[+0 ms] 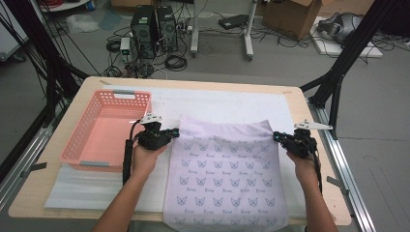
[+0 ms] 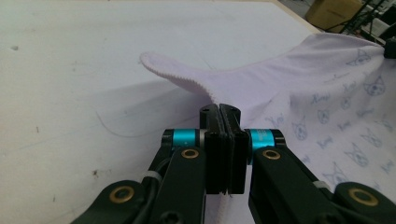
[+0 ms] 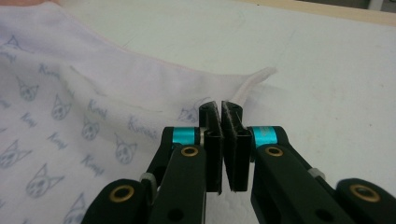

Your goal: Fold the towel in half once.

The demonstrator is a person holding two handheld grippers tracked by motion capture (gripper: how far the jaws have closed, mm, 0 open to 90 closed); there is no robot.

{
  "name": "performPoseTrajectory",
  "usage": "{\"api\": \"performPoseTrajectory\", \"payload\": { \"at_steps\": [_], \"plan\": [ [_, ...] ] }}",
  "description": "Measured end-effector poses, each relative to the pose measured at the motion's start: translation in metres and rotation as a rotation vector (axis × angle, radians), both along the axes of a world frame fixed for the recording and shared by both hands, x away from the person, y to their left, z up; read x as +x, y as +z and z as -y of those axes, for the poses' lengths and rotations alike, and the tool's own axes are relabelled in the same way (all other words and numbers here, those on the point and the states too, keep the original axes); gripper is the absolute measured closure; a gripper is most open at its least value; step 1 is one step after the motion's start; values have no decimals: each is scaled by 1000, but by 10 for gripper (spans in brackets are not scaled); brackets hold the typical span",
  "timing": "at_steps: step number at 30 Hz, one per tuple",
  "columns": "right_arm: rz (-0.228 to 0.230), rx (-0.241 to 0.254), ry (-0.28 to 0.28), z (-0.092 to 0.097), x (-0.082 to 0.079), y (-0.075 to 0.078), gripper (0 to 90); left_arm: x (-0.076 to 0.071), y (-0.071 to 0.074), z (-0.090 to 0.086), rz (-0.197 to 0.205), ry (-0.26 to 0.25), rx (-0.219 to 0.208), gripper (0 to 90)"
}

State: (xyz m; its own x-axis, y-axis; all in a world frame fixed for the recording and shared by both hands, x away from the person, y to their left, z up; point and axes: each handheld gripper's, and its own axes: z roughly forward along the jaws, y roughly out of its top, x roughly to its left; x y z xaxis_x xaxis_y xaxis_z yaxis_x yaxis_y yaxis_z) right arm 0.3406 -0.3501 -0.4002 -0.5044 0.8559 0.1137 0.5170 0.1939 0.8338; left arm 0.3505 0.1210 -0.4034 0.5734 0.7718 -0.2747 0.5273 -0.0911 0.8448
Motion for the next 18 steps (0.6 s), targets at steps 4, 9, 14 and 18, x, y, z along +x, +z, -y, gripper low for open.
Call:
{"api": "performPoseTrajectory", "payload": {
  "at_steps": [4, 9, 14, 18],
  "plan": [
    [15, 11, 21, 4, -20, 4, 874, -15, 2, -2, 5, -25, -3, 884],
    [24, 4, 45, 9, -46, 4, 873, -37, 0, -4, 14, -59, -2, 883],
    [-3, -11, 66, 11, -71, -5, 873, -62, -11, -9, 10, -82, 10, 883],
    [-23, -20, 74, 12, -87, -14, 873, -76, -18, -12, 1, -95, 28, 883]
  ]
}}
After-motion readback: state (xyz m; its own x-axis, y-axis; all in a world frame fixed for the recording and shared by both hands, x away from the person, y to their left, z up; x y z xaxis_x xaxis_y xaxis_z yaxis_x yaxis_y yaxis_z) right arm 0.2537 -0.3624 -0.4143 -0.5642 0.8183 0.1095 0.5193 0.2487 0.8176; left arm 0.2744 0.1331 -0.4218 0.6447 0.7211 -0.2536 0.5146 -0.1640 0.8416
